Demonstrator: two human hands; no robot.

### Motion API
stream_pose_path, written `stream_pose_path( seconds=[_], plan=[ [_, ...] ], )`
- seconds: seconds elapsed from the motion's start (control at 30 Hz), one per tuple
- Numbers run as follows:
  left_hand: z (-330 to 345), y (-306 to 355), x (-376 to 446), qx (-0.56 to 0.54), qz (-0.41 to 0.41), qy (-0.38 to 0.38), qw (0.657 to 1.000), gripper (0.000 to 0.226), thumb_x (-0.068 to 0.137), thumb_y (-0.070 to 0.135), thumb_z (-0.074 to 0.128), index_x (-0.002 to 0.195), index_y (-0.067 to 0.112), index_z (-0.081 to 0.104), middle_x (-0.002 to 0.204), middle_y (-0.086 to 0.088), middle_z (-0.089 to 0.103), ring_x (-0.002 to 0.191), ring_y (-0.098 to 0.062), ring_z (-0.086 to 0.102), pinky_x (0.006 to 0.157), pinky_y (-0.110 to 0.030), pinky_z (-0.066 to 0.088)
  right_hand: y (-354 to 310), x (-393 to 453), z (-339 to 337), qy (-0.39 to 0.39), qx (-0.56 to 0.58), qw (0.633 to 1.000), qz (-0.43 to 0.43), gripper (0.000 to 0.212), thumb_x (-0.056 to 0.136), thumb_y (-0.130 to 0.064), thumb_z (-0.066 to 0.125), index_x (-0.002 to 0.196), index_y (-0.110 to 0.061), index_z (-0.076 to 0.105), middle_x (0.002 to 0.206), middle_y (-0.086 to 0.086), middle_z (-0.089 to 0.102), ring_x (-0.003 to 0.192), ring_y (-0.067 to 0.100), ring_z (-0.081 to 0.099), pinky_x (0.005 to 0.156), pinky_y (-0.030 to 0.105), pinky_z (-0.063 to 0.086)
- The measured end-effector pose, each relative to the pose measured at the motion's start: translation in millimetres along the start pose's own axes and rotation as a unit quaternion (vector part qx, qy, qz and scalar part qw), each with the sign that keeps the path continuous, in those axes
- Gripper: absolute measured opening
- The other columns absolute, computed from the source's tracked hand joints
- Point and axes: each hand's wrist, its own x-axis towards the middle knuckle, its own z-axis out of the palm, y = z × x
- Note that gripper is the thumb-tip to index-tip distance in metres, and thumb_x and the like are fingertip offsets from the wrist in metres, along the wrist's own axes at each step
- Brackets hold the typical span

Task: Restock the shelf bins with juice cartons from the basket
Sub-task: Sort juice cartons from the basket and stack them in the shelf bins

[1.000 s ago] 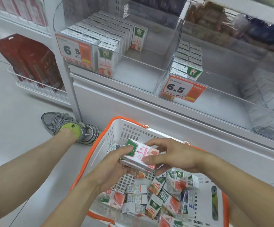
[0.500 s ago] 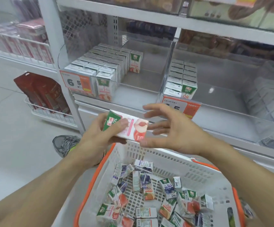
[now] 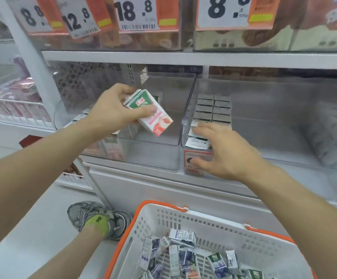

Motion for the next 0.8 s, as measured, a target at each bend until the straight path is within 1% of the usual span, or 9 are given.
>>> stream_pose_path(
  seconds=[0.07,0.13,0.17,0.3,0.37,0.47,0.57,0.67,0.8],
  plan=[
    [5,-2,24,0.084,0.018,-0.021,0.996,0.079,0.063,0.039,0.091,0.128,0.016,0.053,0.110,0.011,0.065,0.088,0.013,0.062,0.071,-0.002,0.044,1,3,4,0.001,-0.008,1.000,-0.008,0.071,0.078,-0.052,0.068,0.142,-0.028,0.049,0.145,-0.007,0.050,0.134,0.022,0.043,0.113,0.040,0.036],
    [11,-4,47,0.153,0.036,-0.066,0.985,0.088,0.062,0.039,0.091,0.135,0.010,0.052,0.119,0.008,0.059,0.102,0.001,0.059,0.073,0.002,0.037,2,4,4,0.008,-0.005,1.000,-0.010,0.067,0.077,-0.053,0.066,0.138,-0.030,0.052,0.141,-0.010,0.052,0.132,0.020,0.044,0.112,0.037,0.035],
    [13,-5,57,0.192,0.046,-0.087,0.976,0.087,0.063,0.038,0.091,0.135,0.009,0.053,0.119,0.008,0.057,0.107,-0.005,0.057,0.073,0.002,0.035,2,4,4,0.012,-0.006,1.000,-0.009,0.067,0.076,-0.055,0.065,0.137,-0.032,0.052,0.141,-0.012,0.052,0.133,0.017,0.042,0.112,0.035,0.033],
    [21,-15,95,0.323,0.062,-0.130,0.935,0.077,0.062,0.033,0.093,0.128,0.016,0.057,0.112,0.008,0.058,0.107,-0.015,0.059,0.084,-0.017,0.039,3,5,6,0.023,-0.011,1.000,0.002,0.068,0.075,-0.059,0.061,0.139,-0.038,0.048,0.144,-0.020,0.045,0.137,0.010,0.035,0.111,0.030,0.026],
    [22,-21,107,0.357,0.051,-0.140,0.922,0.079,0.060,0.032,0.093,0.129,0.021,0.057,0.117,0.006,0.061,0.108,-0.014,0.059,0.085,-0.018,0.039,2,5,6,0.027,-0.006,1.000,0.006,0.068,0.075,-0.060,0.060,0.138,-0.039,0.047,0.143,-0.022,0.045,0.136,0.009,0.035,0.111,0.029,0.026],
    [23,-26,117,0.394,0.037,-0.139,0.908,0.087,0.062,0.034,0.092,0.138,0.022,0.053,0.134,0.003,0.057,0.110,-0.011,0.052,0.089,-0.017,0.034,3,4,6,0.028,-0.001,1.000,0.010,0.067,0.076,-0.060,0.059,0.138,-0.040,0.045,0.142,-0.023,0.044,0.136,0.008,0.034,0.111,0.028,0.025],
    [30,-32,122,0.421,0.032,-0.144,0.895,0.094,0.064,0.039,0.091,0.145,0.024,0.046,0.145,-0.004,0.046,0.129,-0.021,0.045,0.104,-0.024,0.035,3,2,4,0.029,0.000,1.000,0.010,0.068,0.076,-0.061,0.059,0.139,-0.040,0.044,0.142,-0.024,0.043,0.137,0.007,0.032,0.111,0.028,0.025],
    [39,-34,124,0.454,0.037,-0.158,0.876,0.097,0.067,0.041,0.088,0.149,0.027,0.038,0.147,-0.009,0.040,0.136,-0.028,0.036,0.112,-0.038,0.033,1,1,5,0.028,-0.001,0.999,0.016,0.068,0.077,-0.062,0.058,0.140,-0.041,0.042,0.142,-0.025,0.041,0.137,0.006,0.031,0.110,0.026,0.024],
    [40,-32,123,0.444,0.032,-0.162,0.881,0.093,0.068,0.035,0.089,0.147,0.028,0.040,0.149,-0.007,0.041,0.137,-0.027,0.035,0.112,-0.037,0.032,0,0,6,0.036,0.005,0.999,0.021,0.067,0.077,-0.061,0.059,0.139,-0.042,0.043,0.142,-0.025,0.041,0.137,0.005,0.032,0.111,0.026,0.025]
  ],
)
